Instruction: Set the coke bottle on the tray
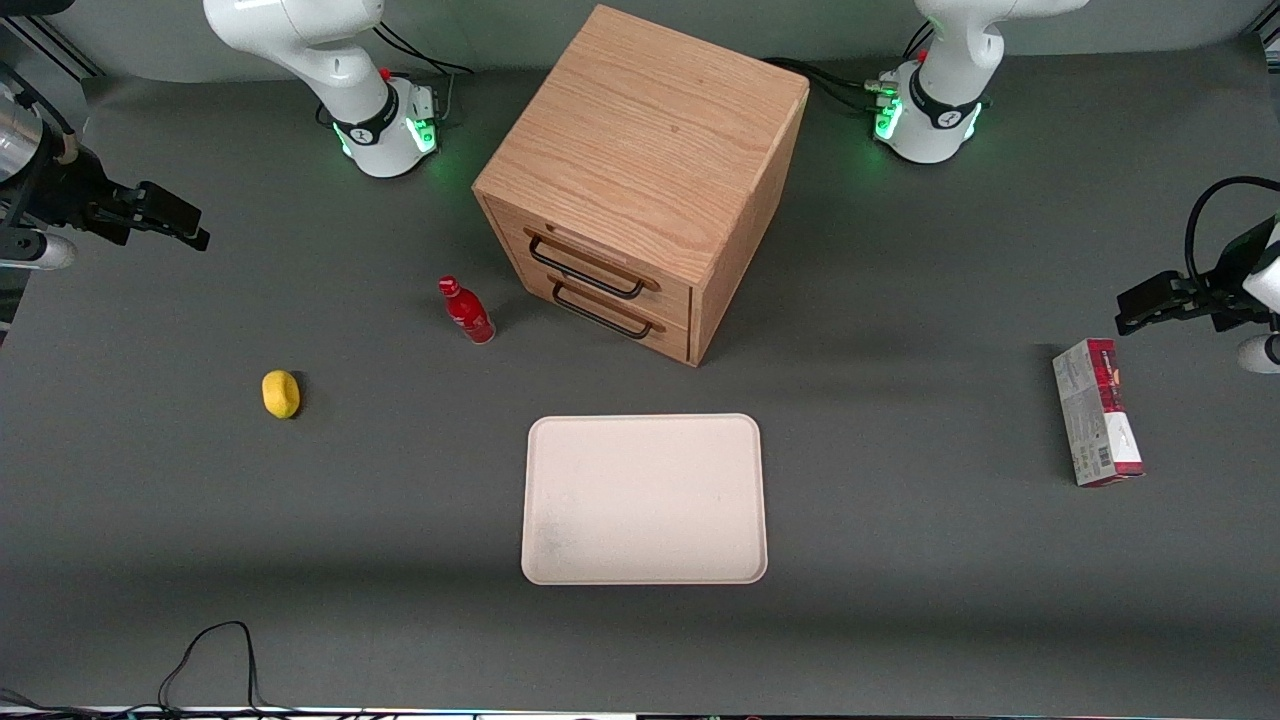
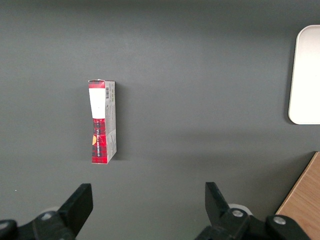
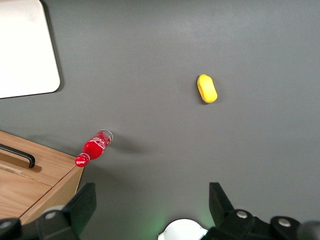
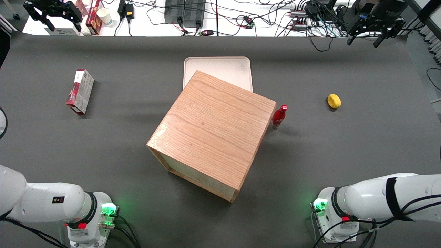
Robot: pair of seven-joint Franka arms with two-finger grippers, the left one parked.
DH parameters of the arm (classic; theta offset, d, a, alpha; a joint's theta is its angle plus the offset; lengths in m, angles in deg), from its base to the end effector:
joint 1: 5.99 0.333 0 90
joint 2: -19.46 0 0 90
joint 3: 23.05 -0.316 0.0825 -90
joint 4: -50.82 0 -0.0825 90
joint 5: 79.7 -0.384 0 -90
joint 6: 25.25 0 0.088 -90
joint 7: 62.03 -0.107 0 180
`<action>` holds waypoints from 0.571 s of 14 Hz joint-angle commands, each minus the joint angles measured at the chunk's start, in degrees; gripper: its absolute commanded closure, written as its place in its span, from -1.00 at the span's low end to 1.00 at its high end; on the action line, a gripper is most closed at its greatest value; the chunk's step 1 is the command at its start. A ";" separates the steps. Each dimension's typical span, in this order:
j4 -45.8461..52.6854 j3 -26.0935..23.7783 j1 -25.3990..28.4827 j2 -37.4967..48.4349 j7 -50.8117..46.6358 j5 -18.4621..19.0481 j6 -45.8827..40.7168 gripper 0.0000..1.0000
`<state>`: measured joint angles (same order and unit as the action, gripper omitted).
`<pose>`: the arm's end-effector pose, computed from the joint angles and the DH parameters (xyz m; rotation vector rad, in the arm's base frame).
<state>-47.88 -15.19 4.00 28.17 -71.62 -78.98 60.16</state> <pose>0.4972 0.0118 0.6259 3.1322 -0.2012 -0.1284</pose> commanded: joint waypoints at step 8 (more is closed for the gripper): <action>-4.74 -6.95 0.74 -0.88 -4.35 -3.79 10.20 -1.00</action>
<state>-50.32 -18.14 4.16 27.88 -72.25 -81.45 66.52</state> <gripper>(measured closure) 0.000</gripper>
